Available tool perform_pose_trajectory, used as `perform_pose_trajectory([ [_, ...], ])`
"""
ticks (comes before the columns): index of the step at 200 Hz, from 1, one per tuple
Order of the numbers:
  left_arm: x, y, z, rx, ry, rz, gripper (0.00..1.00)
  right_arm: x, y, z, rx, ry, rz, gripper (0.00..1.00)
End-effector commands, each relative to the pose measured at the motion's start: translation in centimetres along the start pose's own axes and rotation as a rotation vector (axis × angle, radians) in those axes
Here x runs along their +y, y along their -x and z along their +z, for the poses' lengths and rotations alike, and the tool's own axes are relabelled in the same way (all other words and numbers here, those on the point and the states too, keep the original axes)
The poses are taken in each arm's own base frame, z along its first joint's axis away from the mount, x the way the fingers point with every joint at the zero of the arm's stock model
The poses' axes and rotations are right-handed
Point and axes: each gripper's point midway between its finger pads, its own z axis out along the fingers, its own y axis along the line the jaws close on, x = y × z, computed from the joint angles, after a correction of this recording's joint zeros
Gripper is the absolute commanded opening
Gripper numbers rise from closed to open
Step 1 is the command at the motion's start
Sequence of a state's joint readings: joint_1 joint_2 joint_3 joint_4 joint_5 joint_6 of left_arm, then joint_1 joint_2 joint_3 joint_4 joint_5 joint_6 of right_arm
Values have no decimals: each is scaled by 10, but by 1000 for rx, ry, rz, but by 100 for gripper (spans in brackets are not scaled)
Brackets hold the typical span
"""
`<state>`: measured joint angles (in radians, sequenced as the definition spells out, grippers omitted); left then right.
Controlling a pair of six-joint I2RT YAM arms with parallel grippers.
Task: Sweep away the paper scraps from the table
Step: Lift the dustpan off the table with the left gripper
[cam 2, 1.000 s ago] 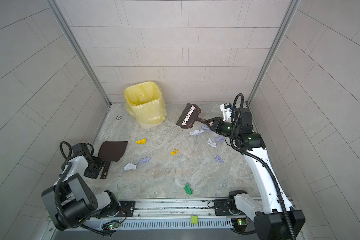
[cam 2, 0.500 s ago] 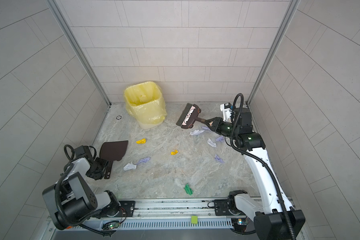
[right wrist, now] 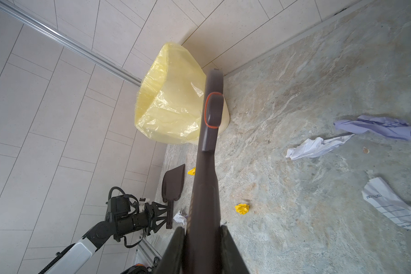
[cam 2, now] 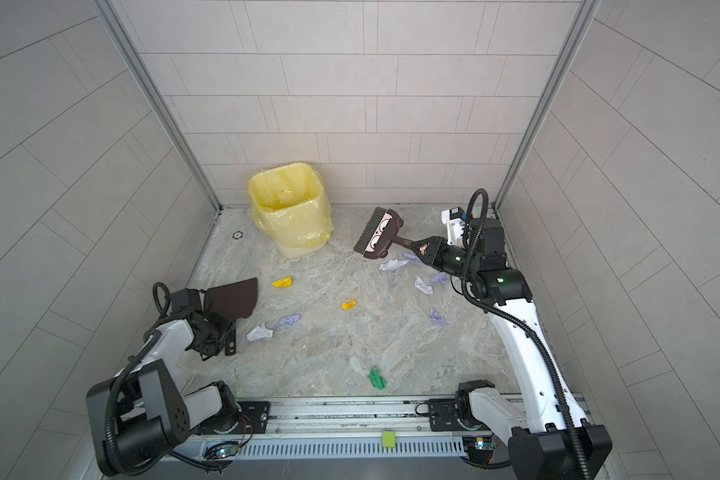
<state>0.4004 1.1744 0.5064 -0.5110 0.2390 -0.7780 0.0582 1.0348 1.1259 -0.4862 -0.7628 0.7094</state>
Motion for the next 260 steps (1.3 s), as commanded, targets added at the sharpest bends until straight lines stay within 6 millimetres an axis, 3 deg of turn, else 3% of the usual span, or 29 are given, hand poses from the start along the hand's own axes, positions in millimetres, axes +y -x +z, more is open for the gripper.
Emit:
perform_pose_trajectory([
  [1,-2,-5,-2,13,27,24,60,5,3,-8,-40,14,-43,0],
  [33,-3,5,-23,-41,133,217,78,3,0,-8,-40,11,-38,0],
  [49,-7,5,-25,-43,150,283,81,0,0,-8,-39,8,-36,0],
  [80,-13,-7,-20,-10,217,410,81,-2,0,-10,-40,5,-28,0],
  [110,-6,-18,-18,-18,329,506,81,-1,3,-16,-55,6,-33,0],
  [154,-4,-14,-12,-20,364,514,80,-1,6,-18,-51,7,-27,0],
  [260,11,-34,5,44,334,468,69,-1,11,-18,-52,7,-20,0],
])
